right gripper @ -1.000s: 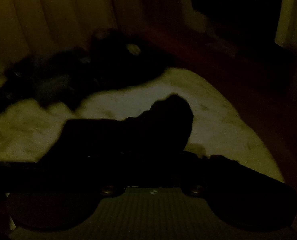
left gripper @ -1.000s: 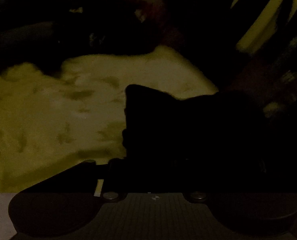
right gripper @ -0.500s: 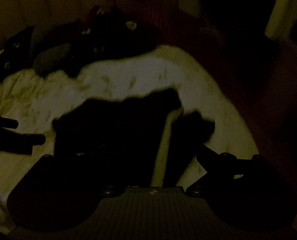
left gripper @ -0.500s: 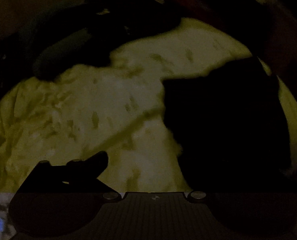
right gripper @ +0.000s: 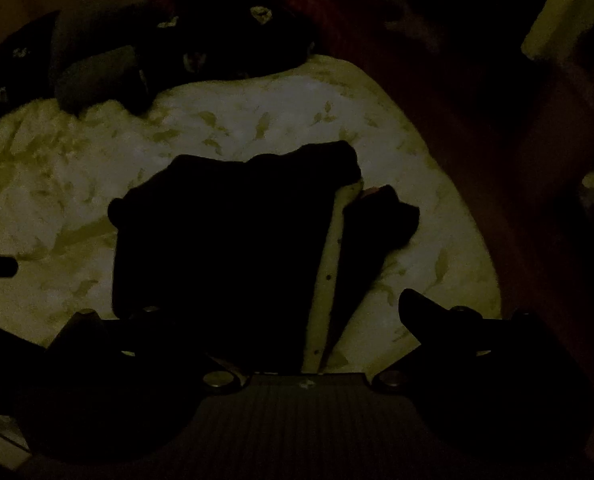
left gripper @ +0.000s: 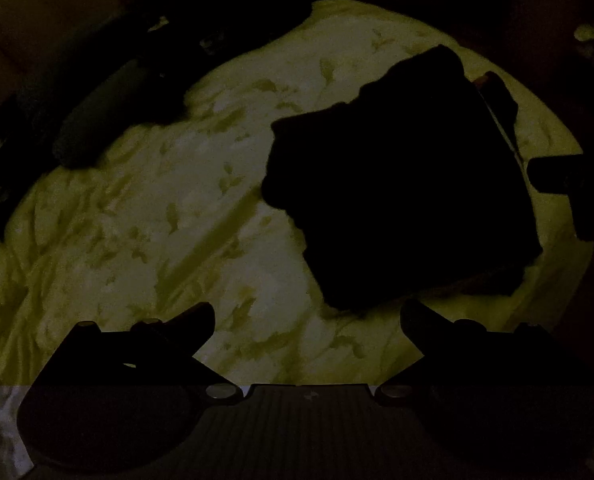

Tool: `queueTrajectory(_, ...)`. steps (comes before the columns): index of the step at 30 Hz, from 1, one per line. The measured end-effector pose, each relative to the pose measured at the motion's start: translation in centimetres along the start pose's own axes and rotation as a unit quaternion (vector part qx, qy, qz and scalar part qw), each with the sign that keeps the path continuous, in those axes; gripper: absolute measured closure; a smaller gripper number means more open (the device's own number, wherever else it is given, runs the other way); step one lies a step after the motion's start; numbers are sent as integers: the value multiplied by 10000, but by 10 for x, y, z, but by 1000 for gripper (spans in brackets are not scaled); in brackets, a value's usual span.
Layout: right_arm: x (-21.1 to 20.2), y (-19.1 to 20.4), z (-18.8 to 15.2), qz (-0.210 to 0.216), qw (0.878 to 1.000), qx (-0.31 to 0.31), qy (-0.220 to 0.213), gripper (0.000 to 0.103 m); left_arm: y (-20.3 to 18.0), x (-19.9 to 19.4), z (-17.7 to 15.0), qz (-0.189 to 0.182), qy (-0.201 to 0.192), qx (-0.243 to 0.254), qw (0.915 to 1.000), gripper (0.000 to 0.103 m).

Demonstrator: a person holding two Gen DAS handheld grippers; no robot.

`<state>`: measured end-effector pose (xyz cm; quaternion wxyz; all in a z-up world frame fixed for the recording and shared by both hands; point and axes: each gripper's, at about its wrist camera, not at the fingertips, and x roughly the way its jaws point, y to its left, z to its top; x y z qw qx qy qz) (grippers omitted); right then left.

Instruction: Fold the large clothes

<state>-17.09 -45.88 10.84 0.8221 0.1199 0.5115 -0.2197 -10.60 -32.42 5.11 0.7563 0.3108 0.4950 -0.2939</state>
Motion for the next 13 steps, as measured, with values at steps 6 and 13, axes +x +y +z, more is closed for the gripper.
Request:
queueTrajectory(6, 6, -7, 5, 2, 10000, -9, 79, 4, -8, 9, 10, -238, 83, -73, 9997, 0)
queueTrajectory(13, 17, -12, 10, 35, 9997, 14, 241, 3, -20, 11, 19, -223, -34, 28, 9997, 0)
